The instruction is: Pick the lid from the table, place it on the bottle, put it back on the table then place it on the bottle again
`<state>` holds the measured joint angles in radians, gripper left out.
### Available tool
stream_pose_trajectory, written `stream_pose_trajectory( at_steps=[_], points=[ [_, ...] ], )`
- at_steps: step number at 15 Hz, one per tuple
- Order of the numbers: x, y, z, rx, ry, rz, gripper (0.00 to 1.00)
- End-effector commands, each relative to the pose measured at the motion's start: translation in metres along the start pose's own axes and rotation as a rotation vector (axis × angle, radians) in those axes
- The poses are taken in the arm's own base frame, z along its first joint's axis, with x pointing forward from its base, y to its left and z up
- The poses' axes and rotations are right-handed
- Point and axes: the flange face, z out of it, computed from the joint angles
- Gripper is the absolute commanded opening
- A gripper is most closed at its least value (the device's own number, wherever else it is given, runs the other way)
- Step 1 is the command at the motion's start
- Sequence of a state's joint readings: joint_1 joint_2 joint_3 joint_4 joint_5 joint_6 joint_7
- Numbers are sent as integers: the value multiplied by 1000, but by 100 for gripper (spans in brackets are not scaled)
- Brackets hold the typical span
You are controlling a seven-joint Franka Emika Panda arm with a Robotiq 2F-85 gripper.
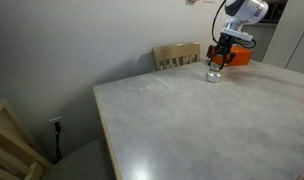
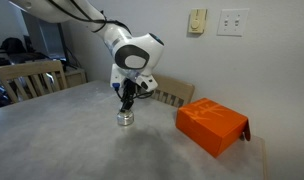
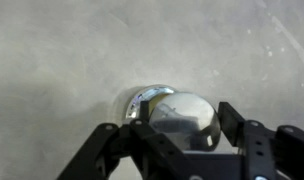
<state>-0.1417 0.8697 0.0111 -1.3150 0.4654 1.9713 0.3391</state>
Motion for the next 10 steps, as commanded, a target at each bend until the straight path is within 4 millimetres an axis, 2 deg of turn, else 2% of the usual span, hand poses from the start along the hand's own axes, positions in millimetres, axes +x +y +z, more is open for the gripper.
stream_pose_trajectory(
  at_steps=[1,10],
  points=[
    [-7,10,-6,-11,-24,19,44],
    [-4,14,-6,-25,-26,31,44]
  ],
)
